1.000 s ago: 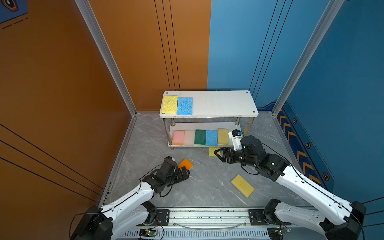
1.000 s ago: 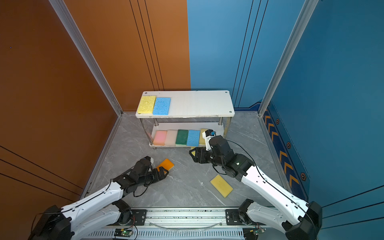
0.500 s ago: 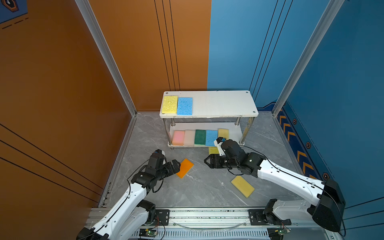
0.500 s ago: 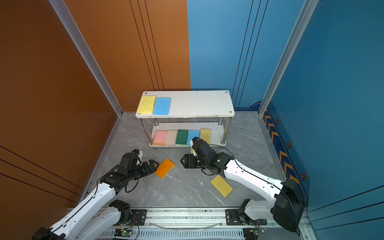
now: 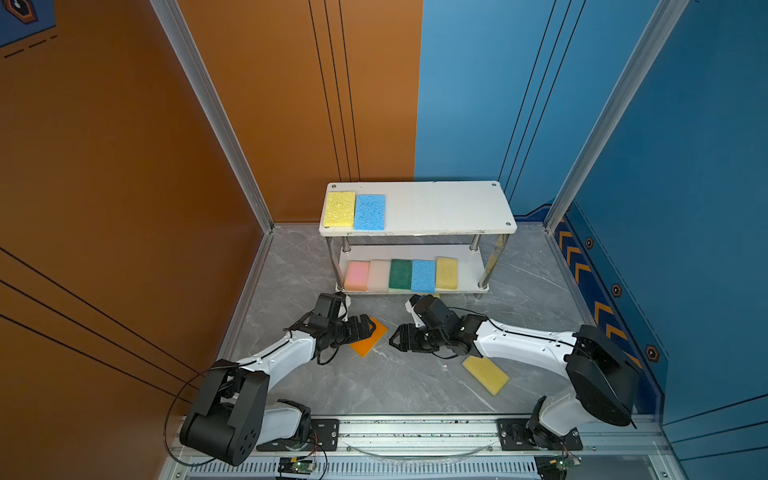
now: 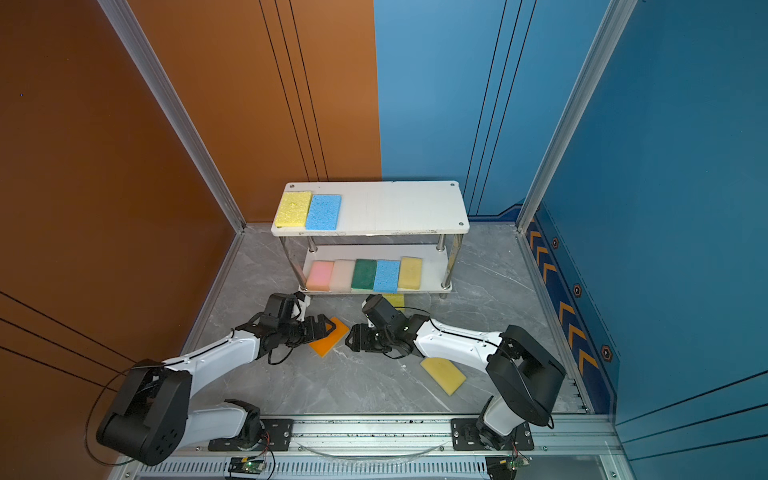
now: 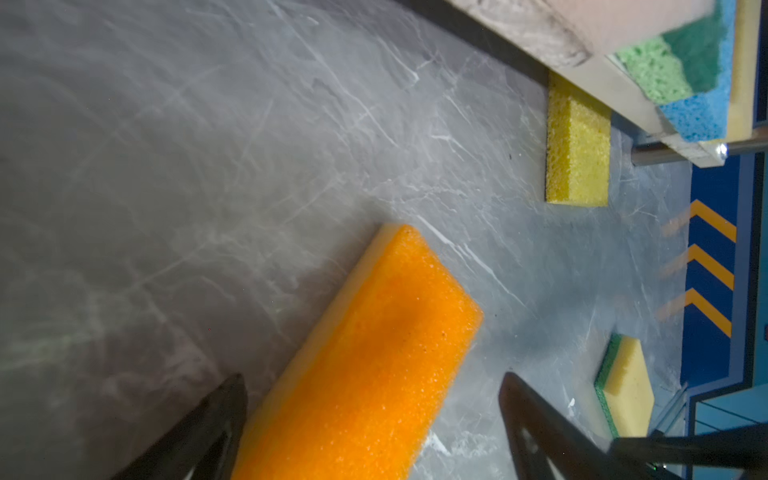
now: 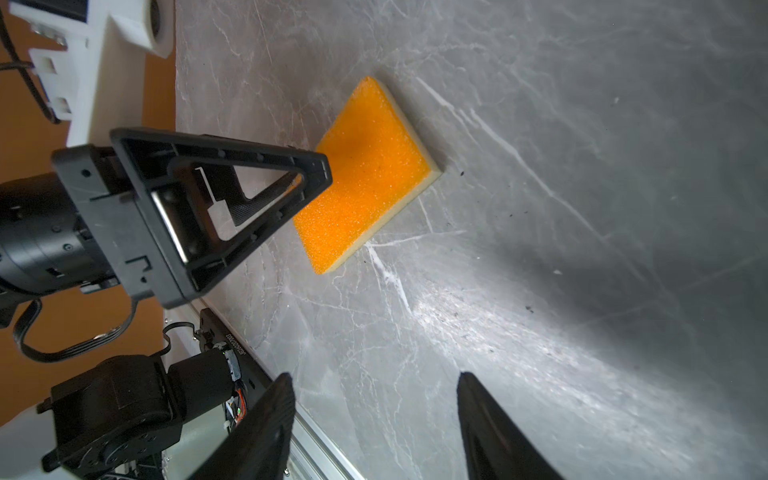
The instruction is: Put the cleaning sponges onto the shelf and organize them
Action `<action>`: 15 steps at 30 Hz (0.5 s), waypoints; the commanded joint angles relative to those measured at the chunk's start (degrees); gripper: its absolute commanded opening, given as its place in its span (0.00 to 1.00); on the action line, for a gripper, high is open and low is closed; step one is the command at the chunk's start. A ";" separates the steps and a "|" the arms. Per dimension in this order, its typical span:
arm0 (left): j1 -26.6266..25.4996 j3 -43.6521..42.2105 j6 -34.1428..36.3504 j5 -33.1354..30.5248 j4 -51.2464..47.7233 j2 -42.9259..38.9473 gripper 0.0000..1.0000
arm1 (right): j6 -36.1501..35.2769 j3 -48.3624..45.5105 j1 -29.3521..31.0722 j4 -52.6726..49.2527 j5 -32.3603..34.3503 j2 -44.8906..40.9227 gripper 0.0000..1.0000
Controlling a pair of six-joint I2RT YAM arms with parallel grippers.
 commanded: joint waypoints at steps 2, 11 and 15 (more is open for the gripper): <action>-5.11 -1.76 -2.08 0.96 4.89 0.57 0.88 | 1.98 -1.22 -0.62 4.96 -2.04 2.19 0.56; -7.98 -11.36 -11.43 -1.18 9.57 -8.33 0.71 | -0.10 -1.26 -1.79 2.64 -0.63 4.23 0.43; -4.84 -10.73 -10.02 -0.80 4.77 -13.64 0.67 | -0.96 -0.21 -1.77 2.00 -0.68 6.30 0.39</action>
